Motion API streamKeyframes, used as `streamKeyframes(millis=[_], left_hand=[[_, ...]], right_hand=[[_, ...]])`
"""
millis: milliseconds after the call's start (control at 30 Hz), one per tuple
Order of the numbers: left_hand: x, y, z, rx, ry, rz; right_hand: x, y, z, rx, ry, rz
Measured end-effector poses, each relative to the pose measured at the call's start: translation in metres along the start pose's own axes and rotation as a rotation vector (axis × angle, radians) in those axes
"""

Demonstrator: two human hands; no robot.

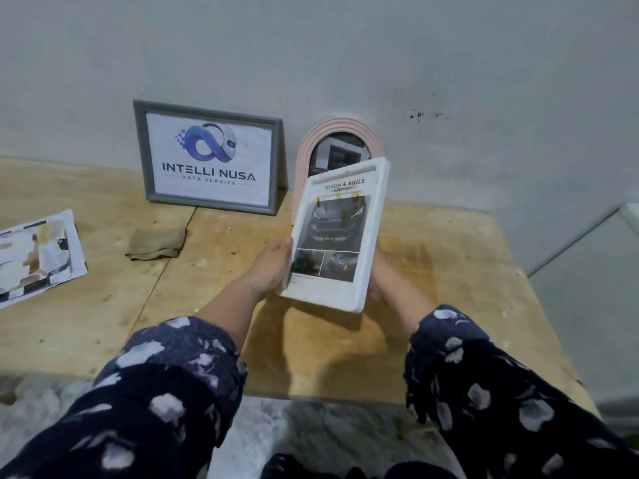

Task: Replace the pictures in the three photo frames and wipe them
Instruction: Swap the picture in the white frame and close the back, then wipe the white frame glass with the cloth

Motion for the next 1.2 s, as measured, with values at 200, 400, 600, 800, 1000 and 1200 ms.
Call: streamKeyframes(millis=[200,400,600,800,1000,1200], left_hand=[[-0.019,-0.001,-0.011,0.031,0.077,-0.132],[-0.038,0.001,-0.003,0.098,-0.03,-0.117],[-0.042,-0.006,0.016,0.211,-0.18,-0.08],[-0.052,-0.013,0.021,0.24,-0.334,-0.13],[-0.057,-0.011,0.019,0.275,-0.418,-0.177],[-0.055,0.002,-0.003,0.25,-0.472,-0.208]], right_hand=[[0.035,-0.005,-0.011,-0.028,-0.108,0.168],[0.076,0.001,-0.046,0.23,-0.384,0.242],[0.091,0.003,-0.061,0.287,-0.044,0.314],[0.102,-0.017,-0.075,0.315,0.262,0.417],[0.109,-0.027,-0.082,0.346,0.253,0.486],[0.076,-0.038,-0.067,0.397,0.66,0.364]])
Point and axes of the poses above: each hand's wrist, its own y-axis away from the middle knuckle, its own z-axis out of the palm, x = y × z, the point moved 7 cm from there along -y, towards the middle knuckle, and after that the axes turned 4 degrees about -x, right-handed, at the moved point
